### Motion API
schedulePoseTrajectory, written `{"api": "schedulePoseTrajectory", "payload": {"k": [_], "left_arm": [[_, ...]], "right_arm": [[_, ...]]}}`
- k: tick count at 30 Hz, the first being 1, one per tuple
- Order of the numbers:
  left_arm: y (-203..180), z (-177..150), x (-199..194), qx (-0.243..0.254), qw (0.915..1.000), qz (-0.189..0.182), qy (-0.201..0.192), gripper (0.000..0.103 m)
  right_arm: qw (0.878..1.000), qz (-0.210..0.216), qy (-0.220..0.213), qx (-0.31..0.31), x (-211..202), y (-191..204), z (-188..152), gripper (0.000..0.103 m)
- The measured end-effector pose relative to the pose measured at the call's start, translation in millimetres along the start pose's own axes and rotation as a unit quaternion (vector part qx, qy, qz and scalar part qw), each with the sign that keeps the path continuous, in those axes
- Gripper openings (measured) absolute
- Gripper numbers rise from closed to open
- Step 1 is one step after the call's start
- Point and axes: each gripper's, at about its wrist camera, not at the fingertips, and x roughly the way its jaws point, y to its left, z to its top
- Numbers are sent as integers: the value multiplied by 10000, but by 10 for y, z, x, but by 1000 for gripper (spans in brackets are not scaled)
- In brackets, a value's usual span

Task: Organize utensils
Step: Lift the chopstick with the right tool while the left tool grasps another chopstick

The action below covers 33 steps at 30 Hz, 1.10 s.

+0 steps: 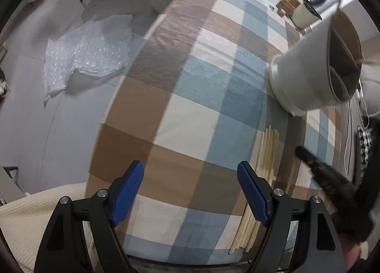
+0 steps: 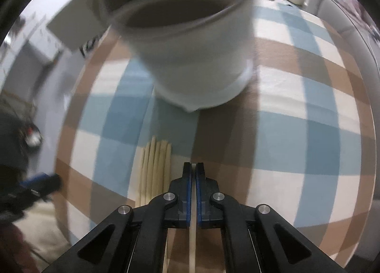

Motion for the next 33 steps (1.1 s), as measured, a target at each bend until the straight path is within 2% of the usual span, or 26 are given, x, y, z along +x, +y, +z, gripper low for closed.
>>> {"api": "schedulePoseTrajectory", "payload": {"k": [4,6,11,15,18,25,33], "left_arm": [[-195,-26,132,314,9994,96,114,77],[-292,-59,200,468,9987,111,176,77],[-445,-100,342,703,9967,279,309,77],[-471,-82,421,699,9958,438,397,77],[-440,-72,419,617,9956,628,305,77],[-576,-122,456,973,9922,748,204,77],[-523,-121,440,921,9916,877,244,77]], "right_arm": [[9948,497,-274,844,-264,-449,18,2],[9874,857,-350,1287,-347,-708,-2,2],[9659,1432,-450,2108,-423,-1129,-116,2],[9619,1530,-566,2194,-424,-1170,-226,2],[9604,1583,-618,2210,-463,-1233,-235,2],[9647,1601,-786,1935,-512,-1208,-122,2],[9658,1678,-881,1771,-523,-1136,32,2]]}}
